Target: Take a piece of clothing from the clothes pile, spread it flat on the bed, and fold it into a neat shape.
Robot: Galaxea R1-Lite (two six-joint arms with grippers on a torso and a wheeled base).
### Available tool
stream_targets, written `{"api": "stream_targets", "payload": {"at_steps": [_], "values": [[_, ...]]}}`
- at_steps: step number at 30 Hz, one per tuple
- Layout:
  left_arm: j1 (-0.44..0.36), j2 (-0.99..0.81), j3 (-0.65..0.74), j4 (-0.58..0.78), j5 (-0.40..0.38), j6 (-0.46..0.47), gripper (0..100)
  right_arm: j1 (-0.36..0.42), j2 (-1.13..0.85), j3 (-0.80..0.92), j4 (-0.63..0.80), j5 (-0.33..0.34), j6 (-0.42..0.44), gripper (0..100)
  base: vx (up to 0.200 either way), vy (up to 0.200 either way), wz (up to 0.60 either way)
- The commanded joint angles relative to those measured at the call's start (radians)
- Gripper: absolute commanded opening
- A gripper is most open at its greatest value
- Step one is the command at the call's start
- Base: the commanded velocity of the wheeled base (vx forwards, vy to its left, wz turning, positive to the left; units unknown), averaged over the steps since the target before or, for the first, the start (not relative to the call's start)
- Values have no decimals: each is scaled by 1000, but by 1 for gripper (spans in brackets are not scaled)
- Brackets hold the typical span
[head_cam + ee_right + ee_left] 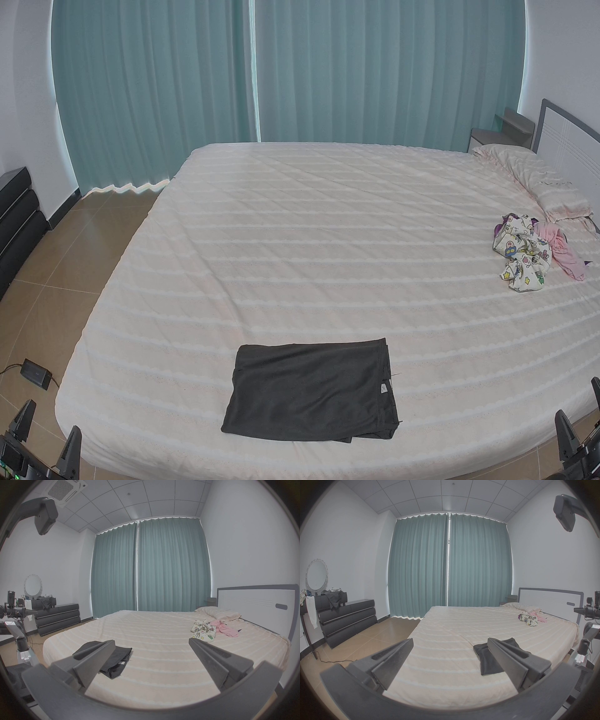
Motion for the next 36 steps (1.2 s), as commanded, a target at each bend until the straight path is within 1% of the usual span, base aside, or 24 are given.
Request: {"api": "stream_targets", "payload": {"at_steps": [1, 3, 6, 8, 13, 17, 18, 20, 24, 36], "values": [[0, -16, 15, 0, 0, 0, 100, -1, -15, 15, 0, -5, -14, 100, 0, 0, 0], [0, -16, 15, 0, 1, 0, 100, -1, -15, 15, 0, -7, -27, 100, 0, 0, 0], [0, -16, 15, 0, 1, 0, 100, -1, -15, 12, 11, -2, -4, 100, 0, 0, 0], [0, -16, 15, 0, 0, 0, 100, -1, -15, 10, 18, -7, 26, 100, 0, 0, 0], [0, -16, 15, 0, 1, 0, 100, -1, -15, 4, 35, -4, 37, 100, 0, 0, 0], [0, -16, 15, 0, 1, -2, 100, -1, -15, 5, 29, 19, 37, 100, 0, 0, 0], [0, -16, 15, 0, 1, -2, 100, -1, -15, 7, 24, 48, 39, 100, 0, 0, 0], [0, -16, 15, 0, 1, 0, 100, 1, -15, 10, 20, 79, 51, 100, 0, 0, 0], [0, -16, 15, 0, 1, -2, 100, -1, -15, 12, 18, 71, 94, 100, 0, 0, 0], [0, -16, 15, 0, 0, 7, 100, -1, -15, 18, -5, 71, 101, 100, 0, 0, 0]]}}
